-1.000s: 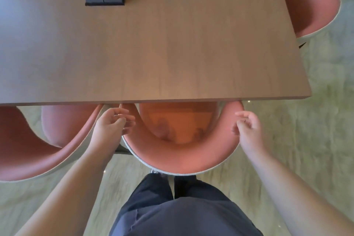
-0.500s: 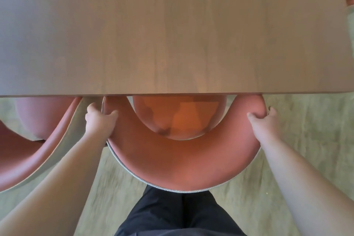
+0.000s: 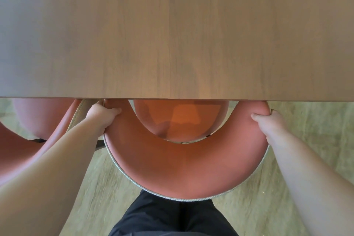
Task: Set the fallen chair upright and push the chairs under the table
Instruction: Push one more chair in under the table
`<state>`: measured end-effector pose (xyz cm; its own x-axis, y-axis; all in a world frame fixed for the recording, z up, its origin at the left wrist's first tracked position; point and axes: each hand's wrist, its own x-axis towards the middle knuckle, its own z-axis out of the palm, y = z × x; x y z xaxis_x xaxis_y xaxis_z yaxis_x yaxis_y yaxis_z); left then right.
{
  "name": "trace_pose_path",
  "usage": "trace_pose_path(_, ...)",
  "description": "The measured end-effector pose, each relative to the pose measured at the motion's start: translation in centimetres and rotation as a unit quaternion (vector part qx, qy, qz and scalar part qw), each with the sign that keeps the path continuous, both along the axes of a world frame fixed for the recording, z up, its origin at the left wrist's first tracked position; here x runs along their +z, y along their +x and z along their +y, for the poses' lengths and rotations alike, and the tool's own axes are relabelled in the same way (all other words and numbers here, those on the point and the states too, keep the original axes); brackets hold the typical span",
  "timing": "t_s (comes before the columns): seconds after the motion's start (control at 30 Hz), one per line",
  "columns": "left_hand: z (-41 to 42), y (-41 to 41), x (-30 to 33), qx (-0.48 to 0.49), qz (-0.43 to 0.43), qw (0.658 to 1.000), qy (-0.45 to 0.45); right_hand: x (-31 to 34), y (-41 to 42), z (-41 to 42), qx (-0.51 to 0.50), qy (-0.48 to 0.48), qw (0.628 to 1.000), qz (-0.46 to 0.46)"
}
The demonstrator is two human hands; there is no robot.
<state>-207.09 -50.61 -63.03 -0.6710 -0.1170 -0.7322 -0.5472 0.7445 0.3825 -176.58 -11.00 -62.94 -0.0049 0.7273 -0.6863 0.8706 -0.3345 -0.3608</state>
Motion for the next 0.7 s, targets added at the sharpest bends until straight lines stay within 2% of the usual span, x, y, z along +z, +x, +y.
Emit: trace_pose_path(0.7, 2.3, 2.0, 0.0, -0.066, 0.041, 0.997, -0.017, 0.1, 2.2, 2.7, 0.002, 0.007, 1.000, 0.003)
